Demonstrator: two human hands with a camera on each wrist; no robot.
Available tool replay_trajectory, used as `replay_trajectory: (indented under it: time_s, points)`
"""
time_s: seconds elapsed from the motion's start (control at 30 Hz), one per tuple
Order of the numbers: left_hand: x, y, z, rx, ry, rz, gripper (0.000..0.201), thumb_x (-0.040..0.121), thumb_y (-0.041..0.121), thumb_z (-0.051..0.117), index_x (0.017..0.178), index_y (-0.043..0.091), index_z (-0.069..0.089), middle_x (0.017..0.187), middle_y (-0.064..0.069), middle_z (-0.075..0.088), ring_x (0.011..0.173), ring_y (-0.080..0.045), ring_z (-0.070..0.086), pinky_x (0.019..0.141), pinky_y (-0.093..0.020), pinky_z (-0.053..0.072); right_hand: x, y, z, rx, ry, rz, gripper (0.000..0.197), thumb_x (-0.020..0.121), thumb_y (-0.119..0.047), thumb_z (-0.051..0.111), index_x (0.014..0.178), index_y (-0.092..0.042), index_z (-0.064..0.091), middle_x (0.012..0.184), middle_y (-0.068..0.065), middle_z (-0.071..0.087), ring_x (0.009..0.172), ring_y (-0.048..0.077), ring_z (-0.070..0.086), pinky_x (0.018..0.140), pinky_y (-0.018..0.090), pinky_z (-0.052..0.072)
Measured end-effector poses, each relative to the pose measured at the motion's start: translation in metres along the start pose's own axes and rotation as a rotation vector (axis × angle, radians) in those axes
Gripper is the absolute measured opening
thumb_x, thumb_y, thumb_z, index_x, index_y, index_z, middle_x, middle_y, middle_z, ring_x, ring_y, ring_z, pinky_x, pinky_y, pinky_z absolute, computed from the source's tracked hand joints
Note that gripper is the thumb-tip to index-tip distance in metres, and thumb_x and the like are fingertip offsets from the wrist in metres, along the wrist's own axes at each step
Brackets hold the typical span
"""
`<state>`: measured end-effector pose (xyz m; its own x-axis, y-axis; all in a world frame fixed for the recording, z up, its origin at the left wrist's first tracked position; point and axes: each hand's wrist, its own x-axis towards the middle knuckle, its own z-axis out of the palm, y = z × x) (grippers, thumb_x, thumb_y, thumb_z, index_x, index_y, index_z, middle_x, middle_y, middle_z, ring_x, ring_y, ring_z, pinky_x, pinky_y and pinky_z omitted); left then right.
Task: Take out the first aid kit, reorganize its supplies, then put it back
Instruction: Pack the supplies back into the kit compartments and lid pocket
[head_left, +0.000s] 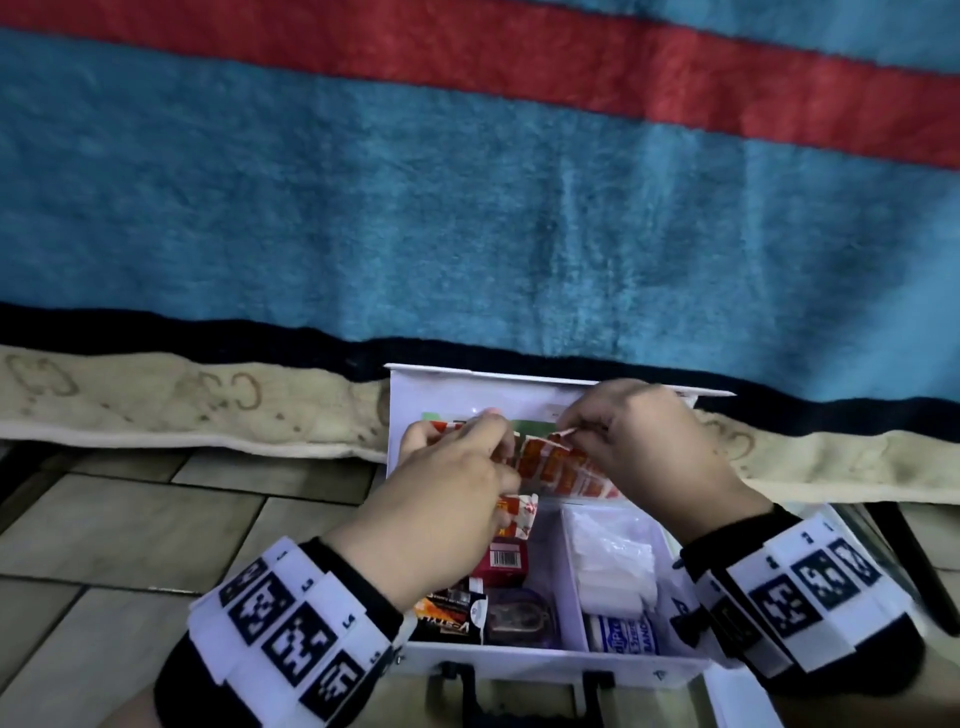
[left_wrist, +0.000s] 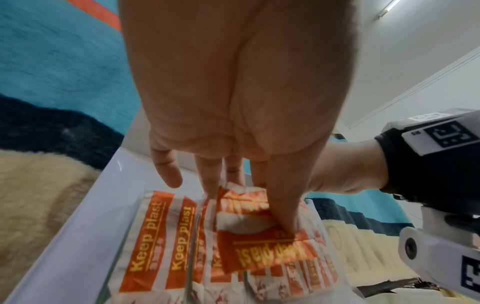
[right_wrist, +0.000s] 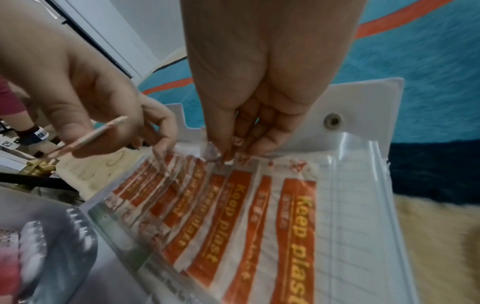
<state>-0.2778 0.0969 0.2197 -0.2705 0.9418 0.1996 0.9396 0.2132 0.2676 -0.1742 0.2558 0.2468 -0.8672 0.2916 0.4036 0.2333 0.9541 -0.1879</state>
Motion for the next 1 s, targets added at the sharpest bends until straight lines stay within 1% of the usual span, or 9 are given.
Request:
replay_trajectory:
  time_s: [0.13,0.23,0.37,0.5,0.67,0.73,0.83,0.9,1.0]
  points:
    - [0.002,0.0,-0.001,0.021,-0.022,-0.016,0.016,0.091,0.036,0.053,0.102,0.03,0.063,0.125,0.014,0.027,0.115,-0.006,0.039,0.098,-0.033,0.012,0.002,-0.005,-0.001,-0.034,-0.15,0.048,0.022,0.075,-0.004,0.068,0.091,-0.017,0.075,0.09,0.003,0.068,0.084,0.022,0.065,0.075,0.032,0.052]
    - [0.004,0.0,-0.002,0.02,-0.021,-0.023,0.017,0.091,0.036,0.053,0.102,0.03,0.063,0.123,0.014,0.029,0.112,-0.006,0.041,0.094,-0.031,0.013,0.005,-0.008,0.0,-0.045,-0.177,0.069,0.035,0.076,0.003,0.059,0.1,-0.017,0.074,0.101,0.006,0.06,0.087,0.026,0.062,0.078,0.035,0.052]
    - [0.003,0.0,-0.002,0.023,-0.031,-0.028,0.015,0.09,0.036,0.055,0.1,0.03,0.064,0.125,0.014,0.03,0.114,-0.006,0.041,0.097,-0.032,0.013,0.009,-0.012,0.006,-0.091,-0.142,0.164,0.023,0.082,-0.01,0.059,0.096,-0.024,0.07,0.099,0.001,0.068,0.094,0.025,0.063,0.078,0.035,0.052]
    - [0.003,-0.001,-0.002,0.022,-0.047,-0.031,0.013,0.09,0.037,0.054,0.098,0.031,0.062,0.126,0.015,0.029,0.115,-0.006,0.041,0.103,-0.034,0.019,0.009,-0.014,0.015,-0.081,-0.14,0.136,0.025,0.08,-0.006,0.057,0.091,-0.024,0.07,0.094,-0.002,0.072,0.091,0.025,0.065,0.075,0.033,0.053]
    - [0.004,-0.003,-0.002,-0.011,-0.045,-0.046,0.011,0.089,0.038,0.056,0.096,0.032,0.063,0.122,0.017,0.032,0.113,-0.004,0.042,0.1,-0.03,0.018,0.008,-0.014,0.012,-0.06,-0.138,0.138,0.031,0.078,-0.003,0.059,0.095,-0.026,0.071,0.095,-0.003,0.071,0.091,0.022,0.064,0.076,0.033,0.052]
    - [0.007,-0.005,-0.003,-0.036,-0.042,-0.066,0.014,0.089,0.039,0.056,0.097,0.031,0.064,0.123,0.018,0.035,0.12,-0.002,0.04,0.096,-0.028,0.016,0.004,-0.014,0.008,-0.007,-0.027,0.137,0.031,0.079,0.001,0.061,0.098,-0.021,0.072,0.098,0.001,0.07,0.092,0.02,0.064,0.08,0.025,0.048]
    - [0.011,-0.007,-0.003,-0.075,-0.04,-0.099,0.015,0.087,0.038,0.061,0.096,0.027,0.067,0.125,0.019,0.042,0.128,0.0,0.036,0.097,-0.027,0.017,-0.007,-0.018,-0.004,0.233,0.148,0.243,0.017,0.086,-0.005,0.062,0.093,-0.015,0.074,0.09,-0.001,0.068,0.08,0.009,0.061,0.071,0.006,0.039]
    - [0.013,-0.008,-0.003,-0.091,-0.034,-0.114,0.017,0.086,0.038,0.063,0.095,0.025,0.068,0.124,0.02,0.044,0.129,0.0,0.035,0.095,-0.026,0.018,-0.016,-0.021,-0.01,0.394,0.035,0.354,0.012,0.083,-0.009,0.068,0.087,-0.018,0.074,0.079,-0.007,0.069,0.067,-0.002,0.059,0.063,0.003,0.042]
    - [0.015,-0.006,-0.003,-0.093,-0.018,-0.13,0.019,0.084,0.039,0.064,0.097,0.025,0.068,0.123,0.019,0.045,0.128,-0.001,0.036,0.095,-0.028,0.021,-0.026,-0.026,-0.007,0.606,-0.256,0.412,0.014,0.075,-0.009,0.076,0.082,-0.021,0.072,0.074,-0.005,0.072,0.059,-0.004,0.06,0.062,0.007,0.046]
